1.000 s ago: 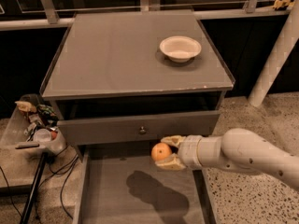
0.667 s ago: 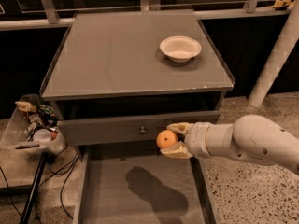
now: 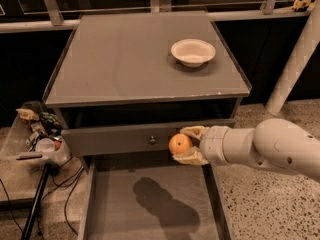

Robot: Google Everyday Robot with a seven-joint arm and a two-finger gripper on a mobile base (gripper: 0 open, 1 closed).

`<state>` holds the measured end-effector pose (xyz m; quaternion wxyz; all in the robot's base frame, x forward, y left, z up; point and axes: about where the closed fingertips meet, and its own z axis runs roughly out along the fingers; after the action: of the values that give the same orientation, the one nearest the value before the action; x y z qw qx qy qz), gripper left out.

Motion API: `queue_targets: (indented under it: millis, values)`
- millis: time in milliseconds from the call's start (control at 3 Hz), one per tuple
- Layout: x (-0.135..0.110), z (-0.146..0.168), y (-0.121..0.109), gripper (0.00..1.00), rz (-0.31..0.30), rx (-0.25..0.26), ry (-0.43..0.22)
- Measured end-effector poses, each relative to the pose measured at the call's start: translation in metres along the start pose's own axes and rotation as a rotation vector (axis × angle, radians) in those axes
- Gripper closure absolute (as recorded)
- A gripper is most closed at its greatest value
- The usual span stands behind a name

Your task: Pick orange from middle drawer and place on counter

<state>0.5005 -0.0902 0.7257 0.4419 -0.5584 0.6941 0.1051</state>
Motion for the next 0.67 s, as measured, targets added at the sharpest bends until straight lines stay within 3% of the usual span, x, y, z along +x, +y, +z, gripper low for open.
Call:
queue_targets:
  millis: [667]
  values:
    - [-0.082, -0.079, -0.036, 1.0, -0.165, 0.132, -0.058]
